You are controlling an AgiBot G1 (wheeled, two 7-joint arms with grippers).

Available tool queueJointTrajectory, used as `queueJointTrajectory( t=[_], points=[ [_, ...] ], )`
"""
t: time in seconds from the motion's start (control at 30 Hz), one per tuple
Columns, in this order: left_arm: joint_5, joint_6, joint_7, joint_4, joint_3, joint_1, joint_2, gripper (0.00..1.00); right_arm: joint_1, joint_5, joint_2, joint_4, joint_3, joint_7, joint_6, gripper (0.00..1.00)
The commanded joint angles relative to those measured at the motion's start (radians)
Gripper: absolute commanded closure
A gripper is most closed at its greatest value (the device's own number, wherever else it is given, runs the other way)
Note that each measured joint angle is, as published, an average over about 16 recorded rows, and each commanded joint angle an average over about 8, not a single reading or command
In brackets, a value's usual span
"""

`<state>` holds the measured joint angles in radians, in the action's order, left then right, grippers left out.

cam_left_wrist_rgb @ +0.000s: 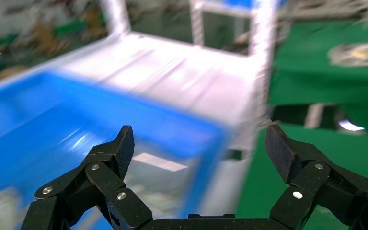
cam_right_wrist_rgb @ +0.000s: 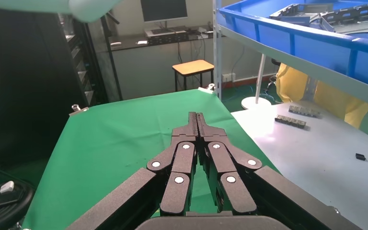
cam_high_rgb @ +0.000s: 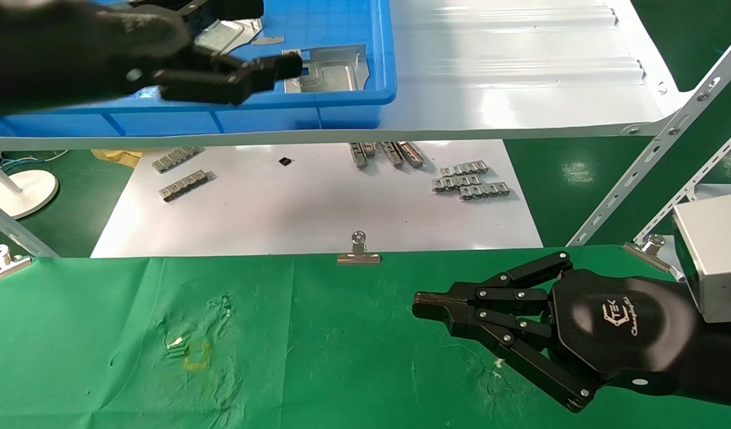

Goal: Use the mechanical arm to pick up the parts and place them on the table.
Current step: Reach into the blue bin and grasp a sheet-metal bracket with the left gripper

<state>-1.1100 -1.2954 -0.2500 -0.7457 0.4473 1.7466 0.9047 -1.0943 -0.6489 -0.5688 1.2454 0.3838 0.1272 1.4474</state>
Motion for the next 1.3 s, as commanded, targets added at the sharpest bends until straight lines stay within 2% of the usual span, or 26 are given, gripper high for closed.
queueJointTrajectory(
  t=[0.03, 0.23, 0.43, 0.47, 0.5, 0.53, 0.7, 0.73, 0.77, 0.8, 1.3],
  points=[
    [-0.074, 0.020, 0.016, 0.119, 0.036, 0.082, 0.053, 0.00, 0.000, 0.000, 0.000, 0.000, 0.000, 0.000, 0.000, 1.00],
    [-0.210, 0.235, 0.081, 0.410, 0.086, 0.224, 0.159, 0.00, 0.000, 0.000, 0.000, 0.000, 0.000, 0.000, 0.000, 1.00],
    [-0.262, 0.389, 0.126, 0.566, 0.103, 0.289, 0.212, 0.00, 0.000, 0.000, 0.000, 0.000, 0.000, 0.000, 0.000, 1.00],
    [-0.265, 0.396, 0.131, 0.582, 0.105, 0.295, 0.215, 0.07, 0.000, 0.000, 0.000, 0.000, 0.000, 0.000, 0.000, 0.99],
    [-0.268, 0.399, 0.135, 0.597, 0.106, 0.301, 0.217, 0.19, 0.000, 0.000, 0.000, 0.000, 0.000, 0.000, 0.000, 0.96],
    [-0.271, 0.399, 0.139, 0.610, 0.108, 0.305, 0.219, 0.32, 0.000, 0.000, 0.000, 0.000, 0.000, 0.000, 0.000, 0.88],
    [-0.296, 0.383, 0.154, 0.659, 0.126, 0.323, 0.223, 0.94, 0.000, 0.000, 0.000, 0.000, 0.000, 0.000, 0.000, 0.25],
    [-0.301, 0.380, 0.157, 0.666, 0.129, 0.326, 0.224, 1.00, 0.000, 0.000, 0.000, 0.000, 0.000, 0.000, 0.000, 0.14],
    [-0.306, 0.378, 0.160, 0.672, 0.132, 0.328, 0.226, 1.00, 0.000, 0.000, 0.000, 0.000, 0.000, 0.000, 0.000, 0.05],
    [-0.309, 0.377, 0.163, 0.677, 0.135, 0.331, 0.227, 1.00, 0.000, 0.000, 0.000, 0.000, 0.000, 0.000, 0.000, 0.00],
    [-0.323, 0.453, 0.218, 0.717, 0.143, 0.344, 0.252, 1.00, 0.000, 0.000, 0.000, 0.000, 0.000, 0.000, 0.000, 0.00]
  ],
)
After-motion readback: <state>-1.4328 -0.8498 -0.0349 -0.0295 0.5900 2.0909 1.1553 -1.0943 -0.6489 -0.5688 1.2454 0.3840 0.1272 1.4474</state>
